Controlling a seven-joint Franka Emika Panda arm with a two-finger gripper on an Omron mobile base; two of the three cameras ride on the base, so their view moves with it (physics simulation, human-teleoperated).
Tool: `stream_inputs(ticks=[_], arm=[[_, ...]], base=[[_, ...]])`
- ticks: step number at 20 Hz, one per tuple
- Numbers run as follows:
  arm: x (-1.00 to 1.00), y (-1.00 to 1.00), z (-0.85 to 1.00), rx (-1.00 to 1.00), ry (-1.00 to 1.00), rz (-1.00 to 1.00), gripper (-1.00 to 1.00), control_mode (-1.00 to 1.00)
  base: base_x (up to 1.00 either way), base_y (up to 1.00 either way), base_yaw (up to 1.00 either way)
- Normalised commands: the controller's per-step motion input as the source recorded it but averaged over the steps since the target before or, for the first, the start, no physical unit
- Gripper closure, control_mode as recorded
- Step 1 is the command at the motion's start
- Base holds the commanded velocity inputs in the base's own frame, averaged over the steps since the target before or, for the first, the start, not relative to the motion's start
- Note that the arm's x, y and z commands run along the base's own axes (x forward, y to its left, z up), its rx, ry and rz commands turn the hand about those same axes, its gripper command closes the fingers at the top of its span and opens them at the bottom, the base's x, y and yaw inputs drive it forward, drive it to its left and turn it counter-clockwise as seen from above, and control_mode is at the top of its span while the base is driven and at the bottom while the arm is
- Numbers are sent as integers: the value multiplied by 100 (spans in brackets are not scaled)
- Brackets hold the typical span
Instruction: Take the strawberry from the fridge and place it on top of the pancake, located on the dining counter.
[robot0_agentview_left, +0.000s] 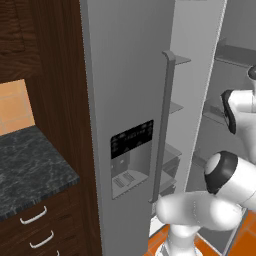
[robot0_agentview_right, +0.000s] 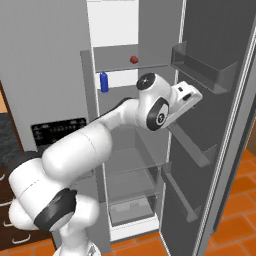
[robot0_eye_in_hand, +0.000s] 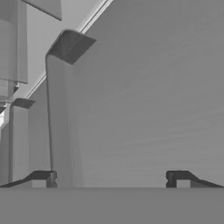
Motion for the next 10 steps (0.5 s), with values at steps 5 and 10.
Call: stream_inputs(ticks=[5,10], arm=[[-32,52,5,0,0,0,-100,-100],[-41,58,7,4,-5,0,-100,-100]], base=[[0,0,0],[0,0,0]])
